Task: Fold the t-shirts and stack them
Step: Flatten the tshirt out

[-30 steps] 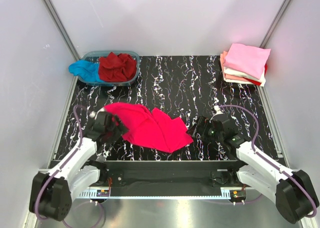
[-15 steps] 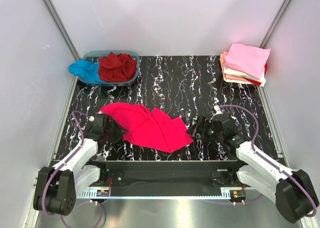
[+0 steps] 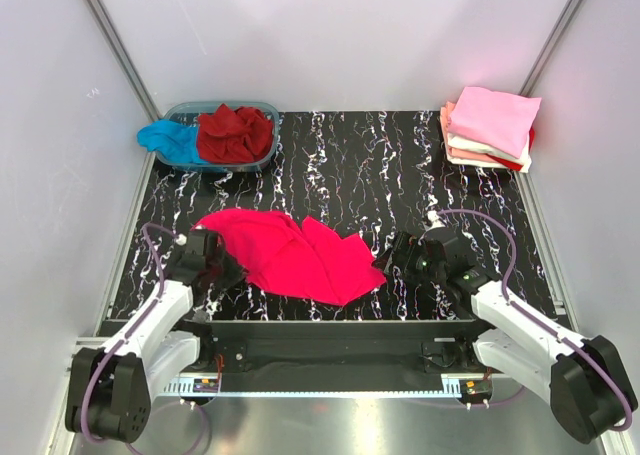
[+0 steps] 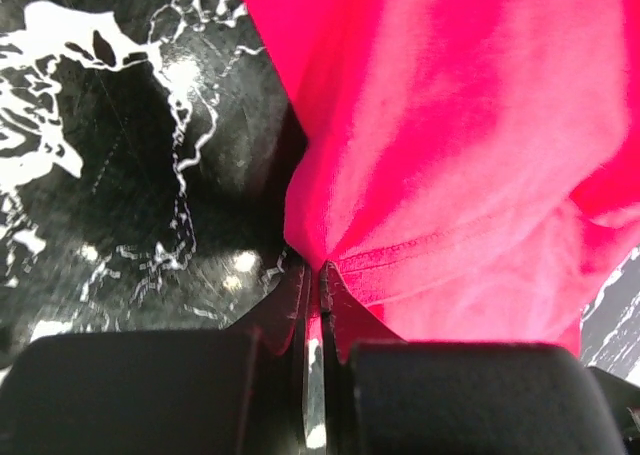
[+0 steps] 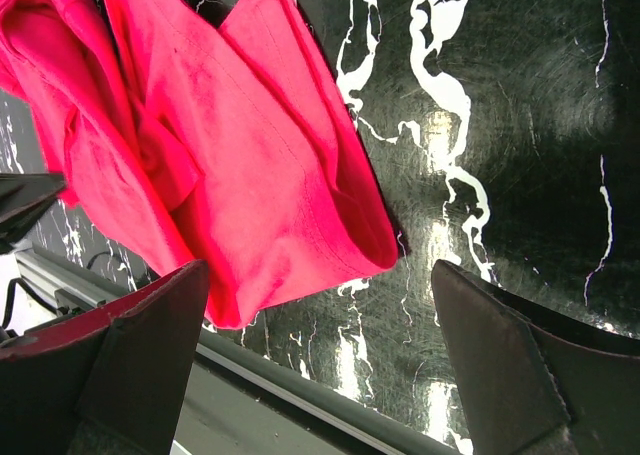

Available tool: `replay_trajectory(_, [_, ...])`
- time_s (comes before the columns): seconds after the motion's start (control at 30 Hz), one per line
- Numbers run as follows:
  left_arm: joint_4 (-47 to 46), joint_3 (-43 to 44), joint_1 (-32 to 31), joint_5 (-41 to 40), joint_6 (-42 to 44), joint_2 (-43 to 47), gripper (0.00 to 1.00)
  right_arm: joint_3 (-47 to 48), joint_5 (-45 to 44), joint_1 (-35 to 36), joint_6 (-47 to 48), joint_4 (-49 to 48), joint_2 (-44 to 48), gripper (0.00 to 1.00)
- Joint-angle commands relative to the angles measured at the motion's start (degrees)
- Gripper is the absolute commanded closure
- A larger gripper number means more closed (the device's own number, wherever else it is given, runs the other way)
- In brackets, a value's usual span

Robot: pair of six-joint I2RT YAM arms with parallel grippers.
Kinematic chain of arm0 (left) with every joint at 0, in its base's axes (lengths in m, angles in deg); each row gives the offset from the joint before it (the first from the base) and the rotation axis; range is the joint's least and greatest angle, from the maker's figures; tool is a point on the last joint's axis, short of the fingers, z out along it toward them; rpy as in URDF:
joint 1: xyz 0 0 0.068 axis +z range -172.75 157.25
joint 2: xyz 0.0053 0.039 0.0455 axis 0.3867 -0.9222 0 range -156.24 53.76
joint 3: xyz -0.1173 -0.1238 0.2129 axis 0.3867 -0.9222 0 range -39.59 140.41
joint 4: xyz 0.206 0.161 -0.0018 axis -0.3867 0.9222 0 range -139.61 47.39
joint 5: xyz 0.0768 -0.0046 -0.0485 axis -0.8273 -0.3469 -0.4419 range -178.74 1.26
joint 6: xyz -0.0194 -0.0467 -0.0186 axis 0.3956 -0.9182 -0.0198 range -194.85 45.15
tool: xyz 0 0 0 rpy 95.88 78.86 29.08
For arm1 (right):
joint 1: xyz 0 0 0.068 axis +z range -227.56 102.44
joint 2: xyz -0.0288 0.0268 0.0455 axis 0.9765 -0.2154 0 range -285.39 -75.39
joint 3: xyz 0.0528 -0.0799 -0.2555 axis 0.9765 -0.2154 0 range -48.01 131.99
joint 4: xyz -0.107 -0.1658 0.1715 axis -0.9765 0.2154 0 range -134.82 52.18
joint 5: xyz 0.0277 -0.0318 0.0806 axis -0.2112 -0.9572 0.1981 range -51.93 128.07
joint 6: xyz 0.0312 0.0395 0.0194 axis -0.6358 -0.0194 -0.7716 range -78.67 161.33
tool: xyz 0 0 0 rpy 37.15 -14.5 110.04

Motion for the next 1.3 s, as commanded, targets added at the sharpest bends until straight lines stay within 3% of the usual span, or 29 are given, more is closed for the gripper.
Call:
replay_trajectory(0.0, [5.63, 5.77, 0.07, -2.17, 2.41, 3.13, 0.97, 2.01, -0.04, -0.39, 0.00, -1.85, -0.31, 0.00])
replay_trajectory(0.17, [8.89, 8.16, 0.07, -2.79, 3.82, 5.34, 0.83, 2.10, 0.04, -0.39, -0.09, -1.76, -0.57, 0.00])
replay_trajectory(0.43, [6.88, 6.14, 0.07, -0.95, 3.91, 4.64, 0.83, 2.10, -0.13, -0.39, -0.18, -1.68, -0.31, 0.00])
replay_trajectory(0.47, [6.35, 5.87, 0.07, -0.69, 4.17, 4.46, 0.84, 2.10, -0.22, -0.39, -0.09, -1.68, -0.22, 0.00])
replay_trajectory(0.57, [5.12, 5.35, 0.07, 0.10, 4.78, 4.11, 0.99, 2.01, -0.22, -0.39, -0.18, -1.59, -0.31, 0.00])
replay_trajectory(0.77, [4.41, 6.57, 0.07, 1.60, 5.58, 5.51, 1.00, 2.10, -0.22, -0.39, -0.17, -1.59, -0.66, 0.00])
replay_trajectory(1.07, [23.46, 27.04, 1.48, -10.16, 8.39, 15.87, 1.00, 12.10, -0.48, -0.39, 3.42, 2.63, -10.76, 0.00])
replay_trajectory(1.27, [30.59, 35.04, 1.56, -19.22, 8.73, 24.75, 1.00, 27.46, 0.48, -0.13, 7.03, 7.36, -26.19, 0.05])
